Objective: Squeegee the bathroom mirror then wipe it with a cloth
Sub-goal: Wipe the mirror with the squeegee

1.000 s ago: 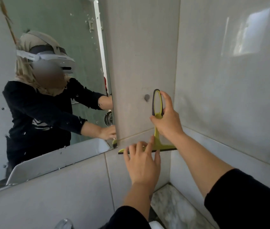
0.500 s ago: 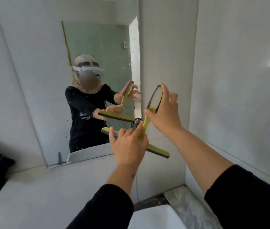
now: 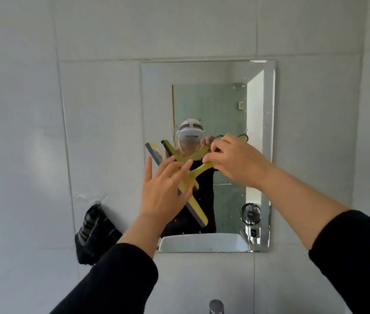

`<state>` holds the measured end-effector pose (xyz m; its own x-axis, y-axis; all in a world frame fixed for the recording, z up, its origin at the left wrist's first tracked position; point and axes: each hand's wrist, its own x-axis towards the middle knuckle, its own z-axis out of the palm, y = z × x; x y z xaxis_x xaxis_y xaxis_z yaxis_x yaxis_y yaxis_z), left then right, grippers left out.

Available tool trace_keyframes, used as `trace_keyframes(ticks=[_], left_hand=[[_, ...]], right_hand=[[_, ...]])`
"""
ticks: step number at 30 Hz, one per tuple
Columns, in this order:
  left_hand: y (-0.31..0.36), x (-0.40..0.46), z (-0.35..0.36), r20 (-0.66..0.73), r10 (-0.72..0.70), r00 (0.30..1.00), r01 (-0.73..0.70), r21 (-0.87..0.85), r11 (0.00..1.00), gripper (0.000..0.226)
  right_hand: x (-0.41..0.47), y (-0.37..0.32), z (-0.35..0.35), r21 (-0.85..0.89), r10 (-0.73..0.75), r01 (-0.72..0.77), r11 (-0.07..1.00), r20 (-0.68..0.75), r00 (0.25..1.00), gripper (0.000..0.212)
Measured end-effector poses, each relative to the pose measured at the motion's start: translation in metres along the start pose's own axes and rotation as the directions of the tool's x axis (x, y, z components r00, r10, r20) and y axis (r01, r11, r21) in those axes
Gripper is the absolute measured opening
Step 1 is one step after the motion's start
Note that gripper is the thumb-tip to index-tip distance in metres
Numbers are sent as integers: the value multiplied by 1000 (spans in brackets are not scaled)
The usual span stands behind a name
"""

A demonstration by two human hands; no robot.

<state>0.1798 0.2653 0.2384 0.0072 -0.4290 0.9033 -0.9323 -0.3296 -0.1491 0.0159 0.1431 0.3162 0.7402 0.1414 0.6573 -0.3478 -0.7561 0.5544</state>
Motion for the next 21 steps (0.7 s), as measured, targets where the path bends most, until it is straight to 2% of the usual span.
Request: trace_keyframes(ticks=[4, 9, 15, 21], left_hand=[[-37, 8, -3, -75, -231, 970, 228, -53, 972, 56], [-69, 26, 23, 99, -407, 908, 415, -86, 906, 53], [-78, 68, 51, 123, -325, 938, 336, -82, 938, 59], [-74, 86, 78, 141, -299, 944, 315, -105, 943, 79]], right_hand=[[49, 16, -8, -30, 95, -98, 995, -85, 992, 29], [116, 31, -2, 18, 276, -279, 960, -214, 937, 42], [191, 29, 11, -9, 349, -369, 929, -301, 887, 48], [221, 29, 32, -32, 395, -418, 908, -270, 878, 53]])
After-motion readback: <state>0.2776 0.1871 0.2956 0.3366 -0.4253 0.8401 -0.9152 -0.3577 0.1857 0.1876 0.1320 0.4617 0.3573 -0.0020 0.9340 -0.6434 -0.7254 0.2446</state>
